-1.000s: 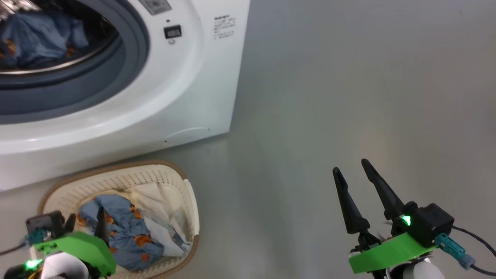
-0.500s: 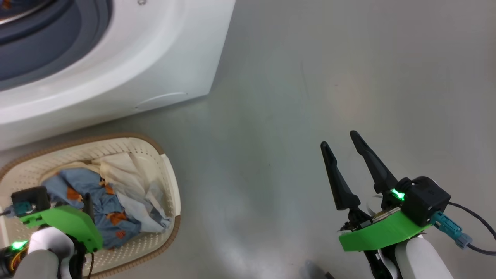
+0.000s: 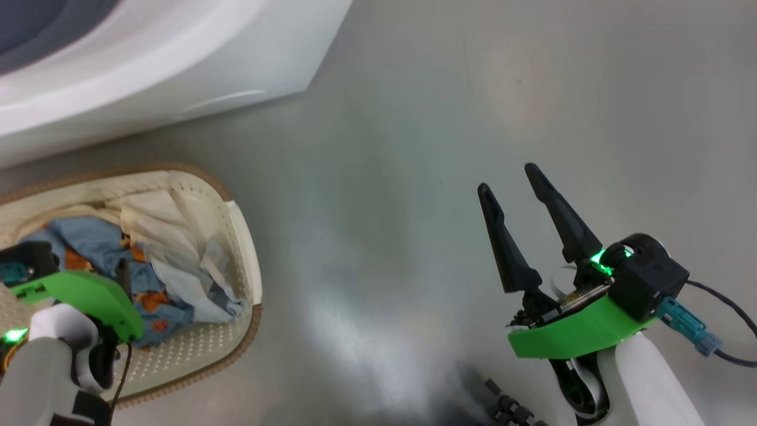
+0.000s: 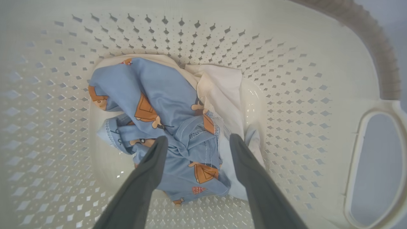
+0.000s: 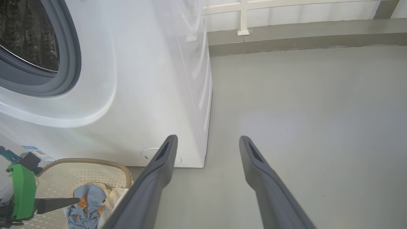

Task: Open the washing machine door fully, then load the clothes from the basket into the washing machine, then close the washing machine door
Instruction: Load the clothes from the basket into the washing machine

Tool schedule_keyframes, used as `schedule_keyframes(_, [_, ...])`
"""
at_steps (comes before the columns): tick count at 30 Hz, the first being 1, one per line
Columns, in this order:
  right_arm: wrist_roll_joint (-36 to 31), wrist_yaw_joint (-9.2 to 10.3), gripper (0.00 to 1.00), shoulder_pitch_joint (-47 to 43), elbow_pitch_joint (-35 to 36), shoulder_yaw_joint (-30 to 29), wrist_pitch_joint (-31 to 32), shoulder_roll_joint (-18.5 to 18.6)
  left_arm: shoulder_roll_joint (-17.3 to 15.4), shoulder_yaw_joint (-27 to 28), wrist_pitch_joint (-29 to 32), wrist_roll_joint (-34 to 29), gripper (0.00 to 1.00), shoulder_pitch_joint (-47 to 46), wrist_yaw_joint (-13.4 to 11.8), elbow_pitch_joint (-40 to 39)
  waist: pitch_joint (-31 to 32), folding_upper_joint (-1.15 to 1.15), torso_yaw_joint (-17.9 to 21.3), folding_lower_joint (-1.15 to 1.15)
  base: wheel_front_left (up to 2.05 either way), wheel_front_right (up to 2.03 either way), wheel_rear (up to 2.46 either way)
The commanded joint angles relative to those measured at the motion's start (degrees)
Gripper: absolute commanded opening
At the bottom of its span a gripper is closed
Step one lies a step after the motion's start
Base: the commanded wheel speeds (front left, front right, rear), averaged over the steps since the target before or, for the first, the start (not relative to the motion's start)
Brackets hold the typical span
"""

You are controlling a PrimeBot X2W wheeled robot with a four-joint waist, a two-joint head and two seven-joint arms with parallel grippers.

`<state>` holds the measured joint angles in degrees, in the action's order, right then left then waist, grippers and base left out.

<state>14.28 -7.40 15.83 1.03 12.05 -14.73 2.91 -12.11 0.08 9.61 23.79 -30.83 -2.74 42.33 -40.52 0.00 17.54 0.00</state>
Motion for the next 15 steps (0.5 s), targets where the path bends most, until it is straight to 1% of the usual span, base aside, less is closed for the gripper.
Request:
schedule_keyframes(1, [-0.04, -0.09, 1.00, 0.16, 1.39, 1.40, -0.27, -0.02, -1.98, 1.31, 0.40, 0.49, 1.00, -0.61, 0.04, 0.04, -2.29, 0.00, -0.18, 0.00, 0.00, 0.00, 0.00])
schedule_keyframes(15, [0.08, -0.09, 1.00, 2.86, 1.86, 2.29, -0.27, -0.03, -2.83, 1.28, 1.05, 1.74, 1.00, -4.67, 0.29, 3.10, -7.11, 0.00, 0.38, 0.00, 0.00, 0.00, 0.00])
